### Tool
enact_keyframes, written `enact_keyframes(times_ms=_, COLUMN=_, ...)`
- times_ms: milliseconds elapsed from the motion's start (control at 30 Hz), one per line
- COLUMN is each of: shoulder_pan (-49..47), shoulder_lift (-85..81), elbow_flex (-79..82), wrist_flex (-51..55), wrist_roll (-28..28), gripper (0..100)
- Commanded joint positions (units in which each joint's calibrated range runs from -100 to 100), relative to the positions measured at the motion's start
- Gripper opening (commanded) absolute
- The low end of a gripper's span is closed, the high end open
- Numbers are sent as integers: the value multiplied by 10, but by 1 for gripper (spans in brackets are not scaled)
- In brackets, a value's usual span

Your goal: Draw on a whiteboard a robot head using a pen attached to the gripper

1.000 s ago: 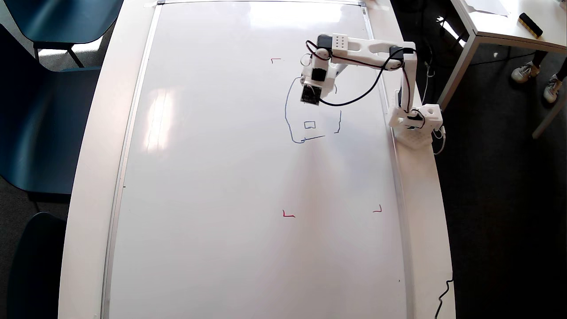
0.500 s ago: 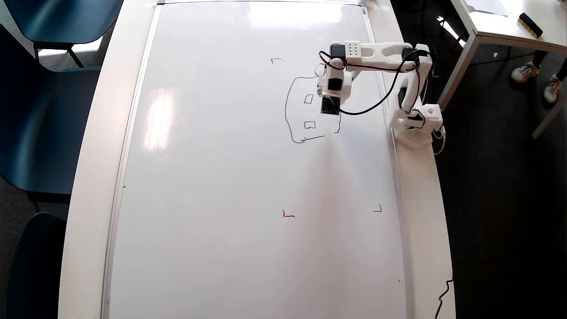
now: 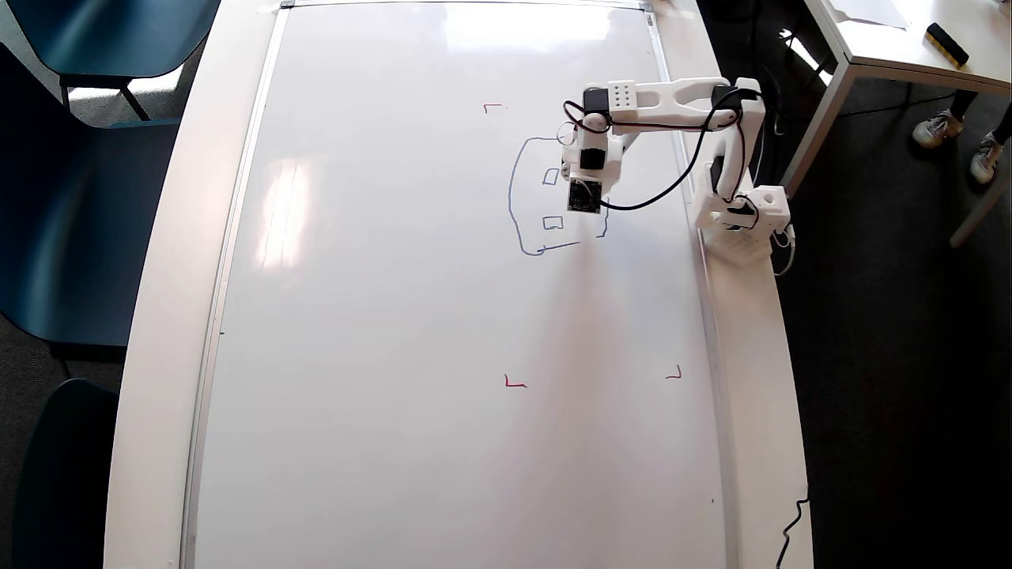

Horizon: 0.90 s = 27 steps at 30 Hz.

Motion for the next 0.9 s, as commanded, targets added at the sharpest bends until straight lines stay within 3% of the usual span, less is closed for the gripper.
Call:
enact_keyframes(times_ms=0, shoulder_pan=5, shoulder_lift=1, elbow_flex=-7, wrist_flex=-18, wrist_roll=2, gripper=1)
enact_keyframes(times_ms=867, shoulder_pan=21, shoulder_lift=27, elbow_flex=42, wrist_flex=-37, wrist_roll=15, gripper=1)
